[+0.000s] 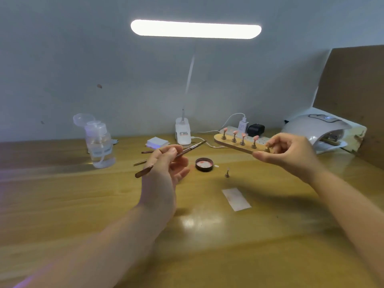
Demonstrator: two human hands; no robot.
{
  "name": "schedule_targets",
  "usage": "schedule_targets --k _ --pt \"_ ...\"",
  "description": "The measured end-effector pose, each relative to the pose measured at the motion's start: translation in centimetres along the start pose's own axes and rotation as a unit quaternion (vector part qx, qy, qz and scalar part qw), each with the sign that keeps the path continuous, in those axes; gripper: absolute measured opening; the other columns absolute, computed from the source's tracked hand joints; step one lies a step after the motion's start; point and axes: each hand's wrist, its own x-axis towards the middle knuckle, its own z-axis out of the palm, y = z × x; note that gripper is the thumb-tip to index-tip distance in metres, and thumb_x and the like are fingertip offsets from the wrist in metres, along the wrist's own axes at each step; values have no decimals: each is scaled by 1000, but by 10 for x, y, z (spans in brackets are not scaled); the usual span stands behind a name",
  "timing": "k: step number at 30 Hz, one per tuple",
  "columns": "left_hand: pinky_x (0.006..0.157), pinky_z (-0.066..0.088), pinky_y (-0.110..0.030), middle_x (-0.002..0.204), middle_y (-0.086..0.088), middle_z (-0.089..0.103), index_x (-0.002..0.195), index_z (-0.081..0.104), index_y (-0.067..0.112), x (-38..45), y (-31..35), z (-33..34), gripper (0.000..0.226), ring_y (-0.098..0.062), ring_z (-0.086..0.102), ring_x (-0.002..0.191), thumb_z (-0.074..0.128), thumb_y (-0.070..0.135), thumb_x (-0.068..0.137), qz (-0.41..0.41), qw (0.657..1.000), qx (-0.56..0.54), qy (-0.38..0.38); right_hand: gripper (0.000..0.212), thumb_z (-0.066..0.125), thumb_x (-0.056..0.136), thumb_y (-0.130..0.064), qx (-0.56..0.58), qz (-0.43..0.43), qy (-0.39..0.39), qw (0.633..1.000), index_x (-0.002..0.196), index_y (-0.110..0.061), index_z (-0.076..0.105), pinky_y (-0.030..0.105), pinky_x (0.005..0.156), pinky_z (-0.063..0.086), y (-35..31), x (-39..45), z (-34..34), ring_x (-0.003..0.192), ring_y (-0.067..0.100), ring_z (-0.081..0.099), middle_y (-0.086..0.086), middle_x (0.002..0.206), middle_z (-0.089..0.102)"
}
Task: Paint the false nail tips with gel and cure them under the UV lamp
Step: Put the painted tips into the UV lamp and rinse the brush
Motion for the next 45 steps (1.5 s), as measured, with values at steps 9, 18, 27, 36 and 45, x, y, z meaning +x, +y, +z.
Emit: schedule_targets --k 9,18,27,36,45 --pt "70 51 -31 68 2 68 91 68 12 -12 -75 125 17 -11 65 69 53 17 95 -134 987 -9 -85 51 85 52 -52 -41 121 131 983 76 -12 64 25 56 38 88 -15 -88 51 6 40 -7 54 45" --pt "64 50 -26 63 0 68 83 68 13 6 -151 180 14 -12 64 66 58 15 93 -211 975 -4 -70 46 89 60 -36 -181 232 218 931 71 -2 60 30 60 44 159 -7 -165 68 22 60 4 80 67" --pt "64 50 -27 60 -1 65 87 68 8 26 -161 175 13 -8 64 57 58 12 93 -219 974 -56 2 52 78 57 -62 -276 275 242 889 64 -15 57 27 50 40 194 36 -164 59 20 55 1 62 59" --pt "64 49 -29 59 -1 62 82 66 7 24 -161 175 16 -9 62 55 54 8 93 -221 971 -90 13 44 82 68 -46 -225 296 211 904 53 -14 54 24 44 27 227 76 -143 53 15 52 0 54 55" --pt "68 48 -31 64 -8 55 84 62 3 25 -156 175 12 -17 55 60 53 4 91 -241 957 -154 40 30 75 77 -27 -181 349 179 902 90 -1 64 43 76 55 245 107 -145 84 36 66 20 88 69"
